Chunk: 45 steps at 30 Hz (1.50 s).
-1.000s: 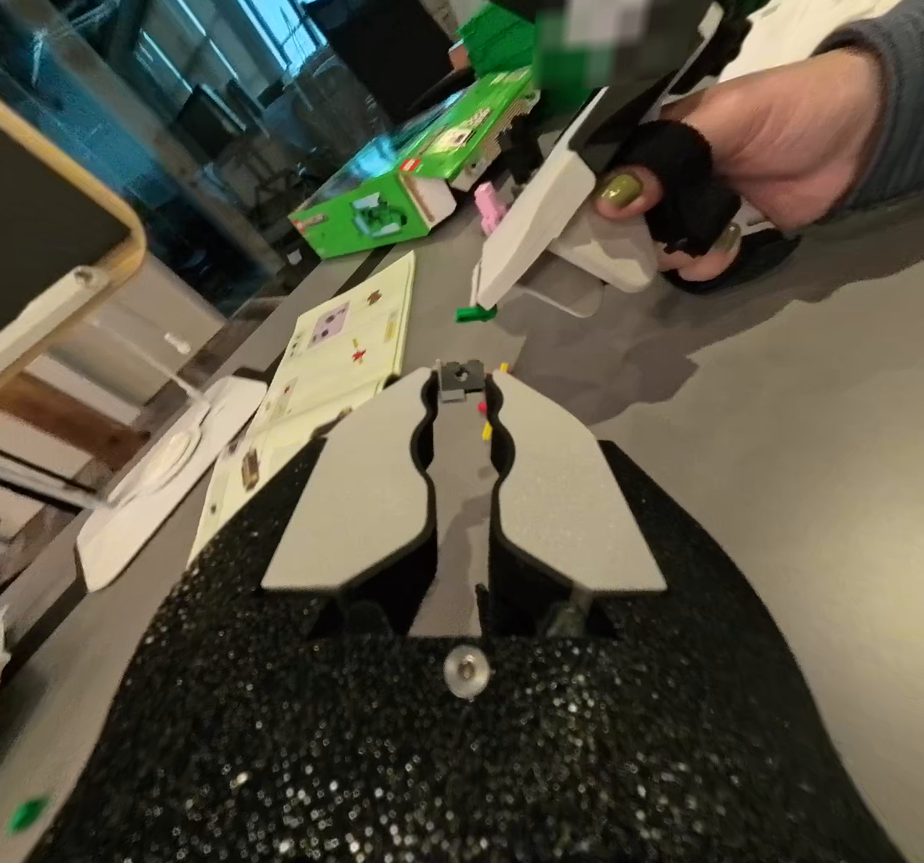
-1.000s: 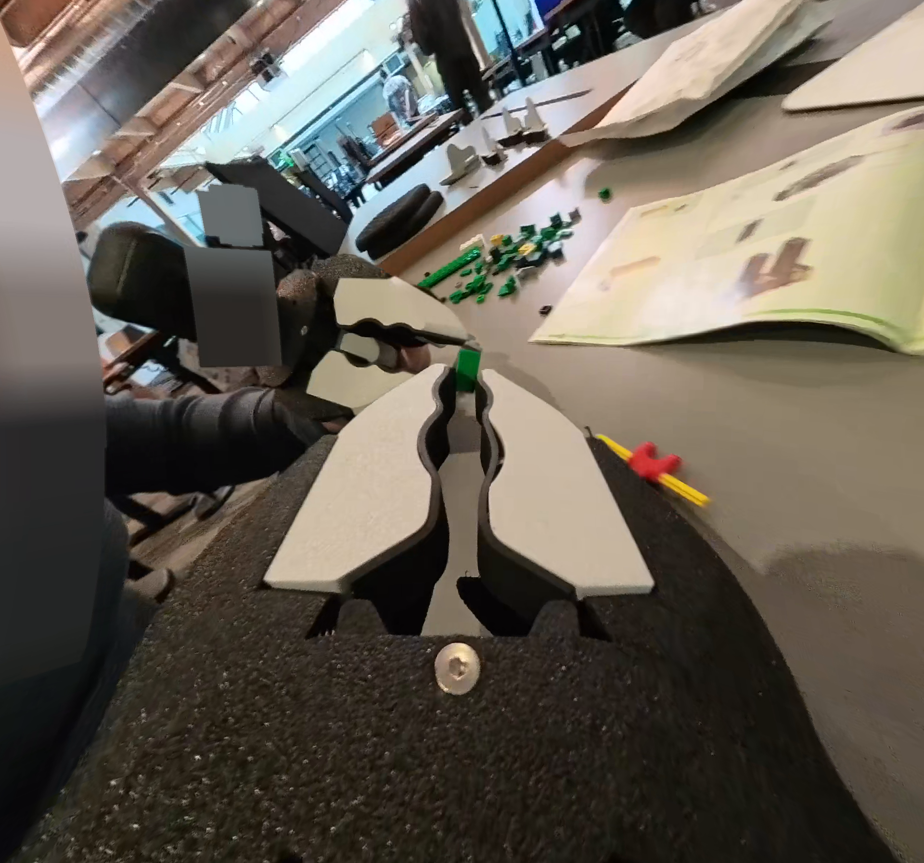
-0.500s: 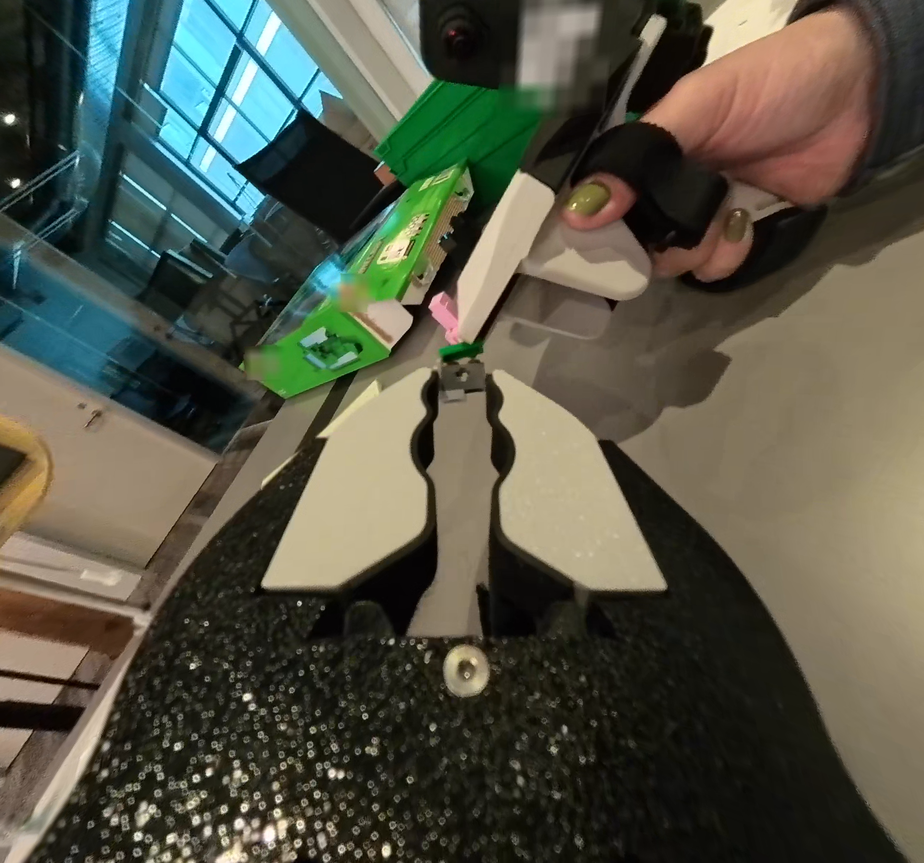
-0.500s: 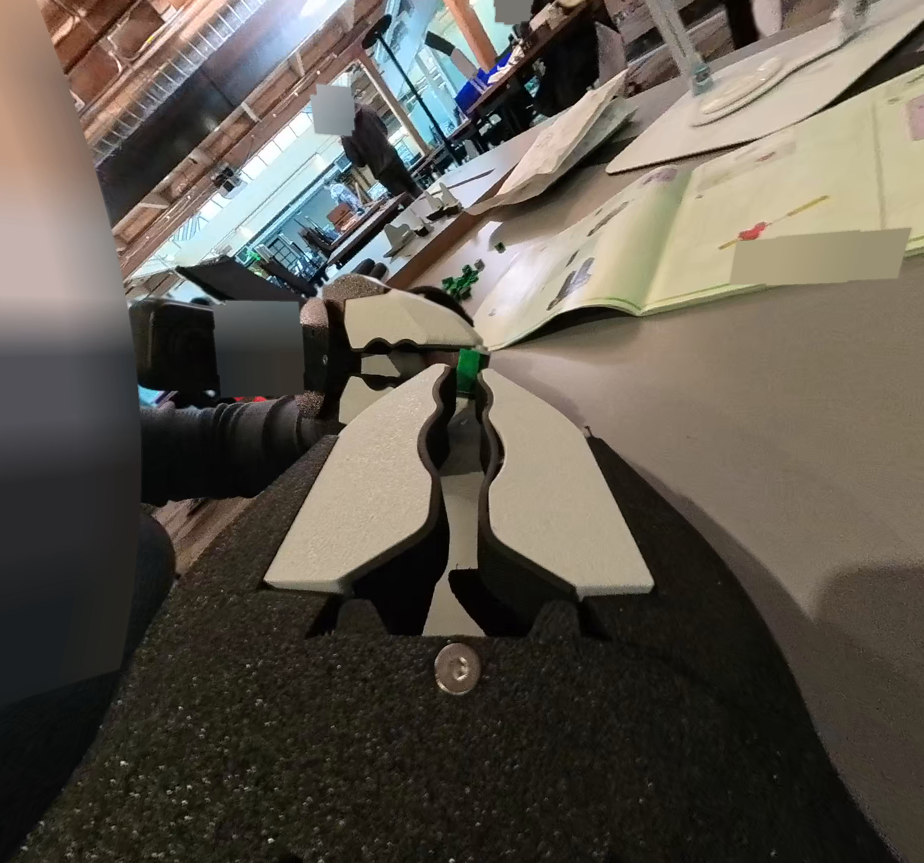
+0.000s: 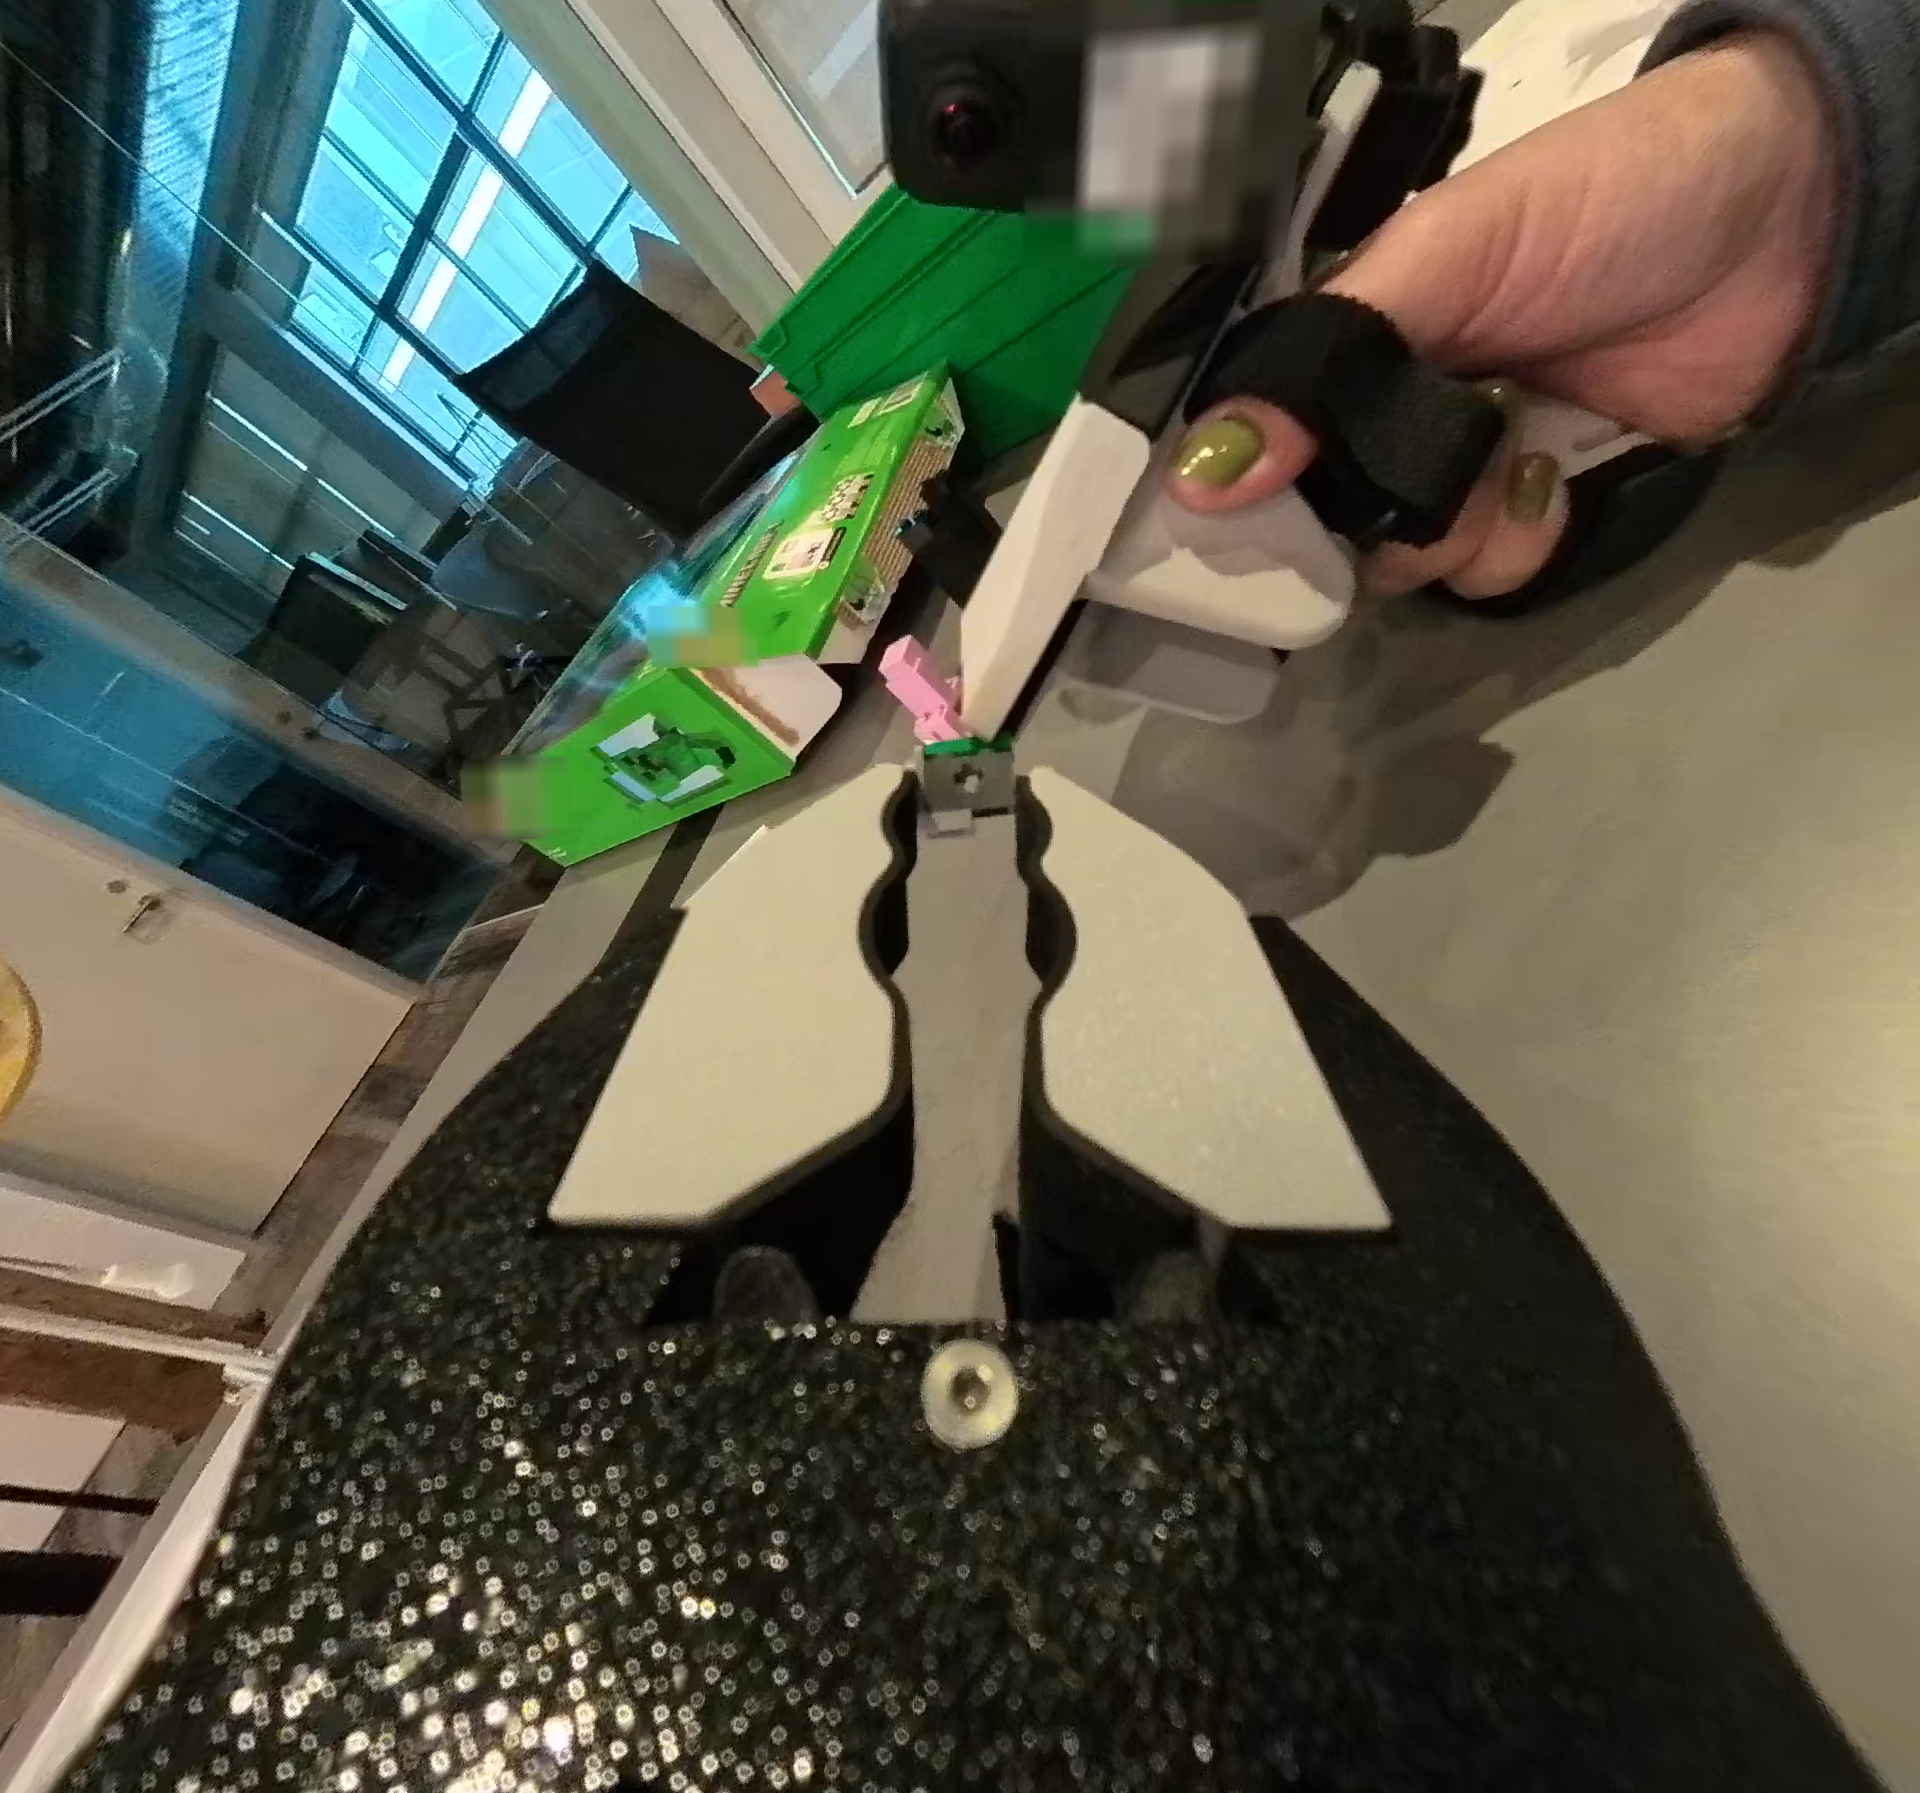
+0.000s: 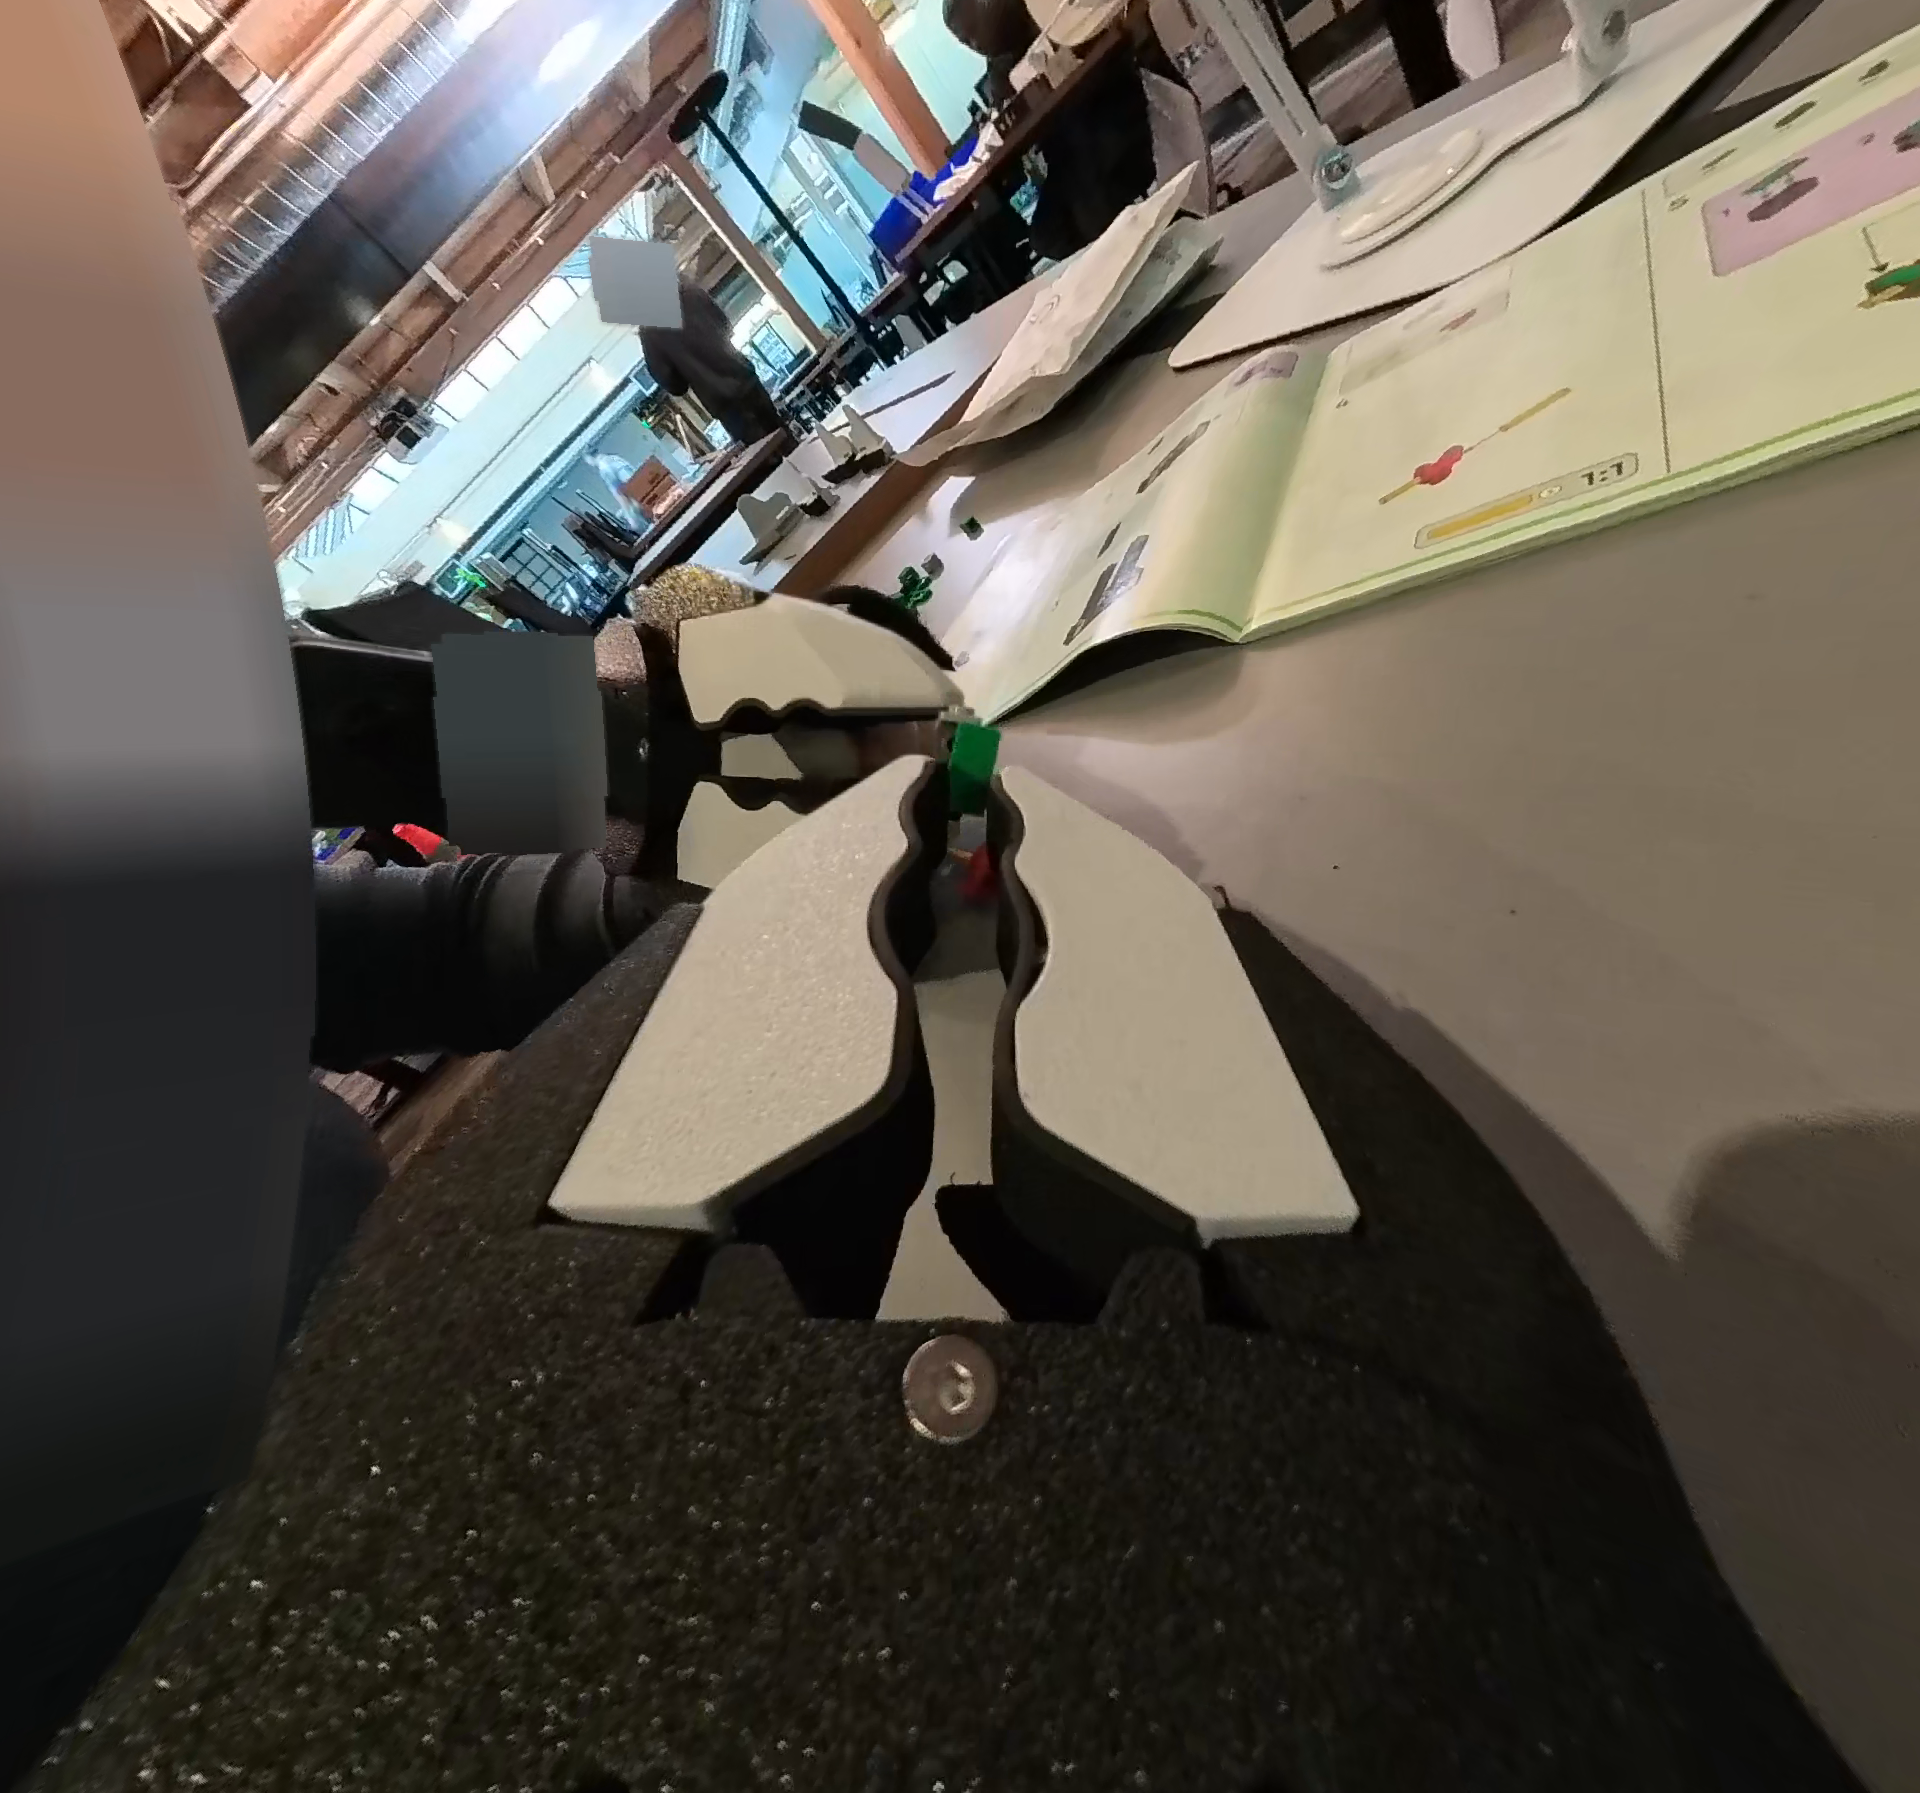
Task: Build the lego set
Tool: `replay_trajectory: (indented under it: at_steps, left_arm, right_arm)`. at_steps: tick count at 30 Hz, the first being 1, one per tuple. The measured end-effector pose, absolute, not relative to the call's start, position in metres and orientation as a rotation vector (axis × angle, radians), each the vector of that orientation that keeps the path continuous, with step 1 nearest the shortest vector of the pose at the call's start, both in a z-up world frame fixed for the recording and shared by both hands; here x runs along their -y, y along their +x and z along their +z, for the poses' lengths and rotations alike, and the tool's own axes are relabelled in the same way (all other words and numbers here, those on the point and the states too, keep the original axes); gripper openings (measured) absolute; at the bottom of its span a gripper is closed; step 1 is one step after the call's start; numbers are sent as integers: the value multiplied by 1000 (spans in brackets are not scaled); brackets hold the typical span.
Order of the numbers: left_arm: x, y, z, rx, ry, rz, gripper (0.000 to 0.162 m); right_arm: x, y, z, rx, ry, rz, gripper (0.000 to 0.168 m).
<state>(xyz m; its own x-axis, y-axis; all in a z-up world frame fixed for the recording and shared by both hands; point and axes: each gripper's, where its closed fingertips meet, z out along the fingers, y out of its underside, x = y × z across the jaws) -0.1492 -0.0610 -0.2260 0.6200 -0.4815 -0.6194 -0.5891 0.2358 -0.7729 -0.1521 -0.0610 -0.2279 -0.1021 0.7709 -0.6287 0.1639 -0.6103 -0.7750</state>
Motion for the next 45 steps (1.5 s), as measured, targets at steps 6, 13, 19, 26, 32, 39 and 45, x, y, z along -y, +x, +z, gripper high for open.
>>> replay_trajectory:
  at_steps: [6, 13, 19, 26, 32, 39, 45]
  left_arm:
    - [63, -149, -230, -1022, -1398, 70, 17]
    - [69, -149, -236, -1090, -1385, -3, 17]
    - [71, -148, -245, -1143, -1407, -8, 17]
    - [75, -145, -255, -1202, -1441, -46, 17]
    - [77, -142, -272, -1293, -1507, -32, 17]
    - [77, -142, -277, -1330, -1588, -109, 17]
    - [75, -142, -280, -1339, -1607, -59, 17]
  right_arm:
    - [66, -152, -229, 1069, -1724, 1782, 7]
    - [72, -152, -236, 1137, -1773, 1782, 7]
    - [75, -151, -245, 1171, -1851, 1764, 7]
    - [79, -149, -257, 1226, -1956, 1752, 7]
    - [82, -147, -275, 1329, -2064, 1593, 7]
    - [82, -146, -280, 1302, -2165, 1637, 7]
    - [81, -147, -282, 1305, -2192, 1573, 6]
